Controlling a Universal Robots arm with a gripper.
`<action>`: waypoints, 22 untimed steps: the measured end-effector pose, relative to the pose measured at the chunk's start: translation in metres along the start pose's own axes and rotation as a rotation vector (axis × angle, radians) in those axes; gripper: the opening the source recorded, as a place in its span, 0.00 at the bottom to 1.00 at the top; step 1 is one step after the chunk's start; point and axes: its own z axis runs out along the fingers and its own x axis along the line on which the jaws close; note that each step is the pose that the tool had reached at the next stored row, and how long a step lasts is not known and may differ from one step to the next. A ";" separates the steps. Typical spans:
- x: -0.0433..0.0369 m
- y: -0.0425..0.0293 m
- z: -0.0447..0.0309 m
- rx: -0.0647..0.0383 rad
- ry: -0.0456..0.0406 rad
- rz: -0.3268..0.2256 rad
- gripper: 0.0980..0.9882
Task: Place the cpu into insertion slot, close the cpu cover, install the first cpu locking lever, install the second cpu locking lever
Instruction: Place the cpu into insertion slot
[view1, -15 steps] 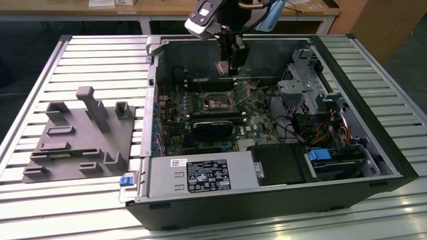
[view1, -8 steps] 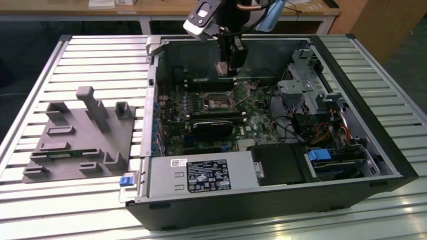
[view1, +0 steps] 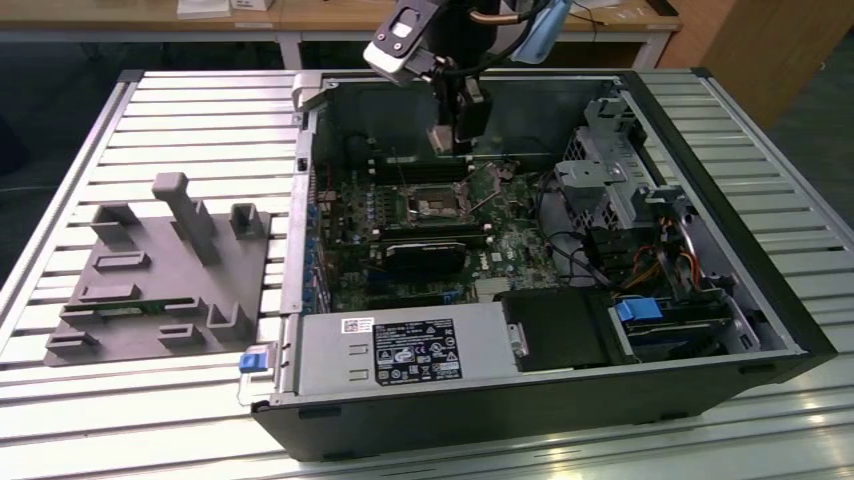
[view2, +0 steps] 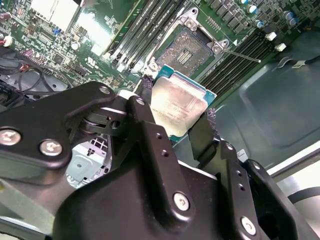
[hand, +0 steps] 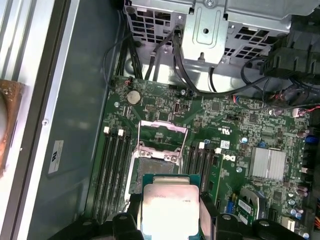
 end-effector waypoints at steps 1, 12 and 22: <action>0.0000 -0.0004 0.0005 0.000 0.0000 0.000 0.50; 0.0003 -0.0030 0.0060 0.000 -0.0001 0.000 0.50; 0.0006 -0.0055 0.0108 0.000 -0.0001 0.000 0.50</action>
